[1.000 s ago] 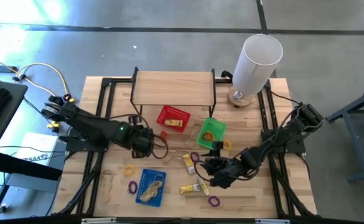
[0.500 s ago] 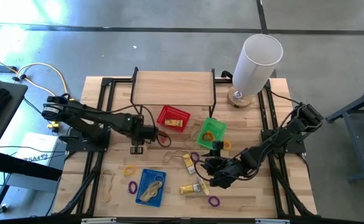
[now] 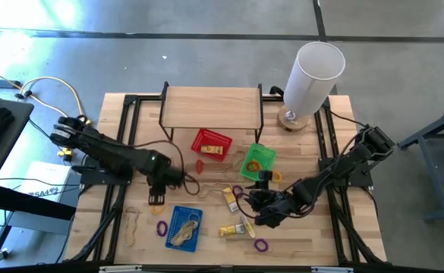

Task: Pick & Place Office Desk Supplies
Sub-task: Put the yellow spring keychain into the green bin

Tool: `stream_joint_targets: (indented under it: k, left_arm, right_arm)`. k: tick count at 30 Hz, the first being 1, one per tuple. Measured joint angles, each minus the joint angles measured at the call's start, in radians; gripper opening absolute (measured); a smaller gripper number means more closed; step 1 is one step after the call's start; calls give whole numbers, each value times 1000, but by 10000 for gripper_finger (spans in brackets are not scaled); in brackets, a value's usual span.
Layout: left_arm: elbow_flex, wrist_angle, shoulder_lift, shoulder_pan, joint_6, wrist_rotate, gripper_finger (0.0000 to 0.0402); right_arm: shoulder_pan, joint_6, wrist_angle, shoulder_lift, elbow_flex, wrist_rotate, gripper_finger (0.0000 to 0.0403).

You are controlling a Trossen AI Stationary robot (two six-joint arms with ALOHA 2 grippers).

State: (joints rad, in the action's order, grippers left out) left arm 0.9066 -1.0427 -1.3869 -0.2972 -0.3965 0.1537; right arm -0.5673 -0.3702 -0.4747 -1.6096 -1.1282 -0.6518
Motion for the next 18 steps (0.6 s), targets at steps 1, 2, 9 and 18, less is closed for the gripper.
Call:
stream_joint_targets:
  k: [1, 2, 9, 18]
  left_arm:
    - [0, 7, 0, -24, -14, 1, 129]
    - [0, 11, 0, -47, -34, 1, 129]
    - [0, 42, 0, -154, -150, 6, 129]
    - [0, 59, -5, -271, -283, -191, 129]
  right_arm:
    - [2, 0, 0, 0, 0, 0, 168]
    - [5, 0, 0, 0, 0, 0, 168]
    - [27, 0, 0, 0, 0, 4, 168]
    - [46, 5, 0, 0, 0, 7, 168]
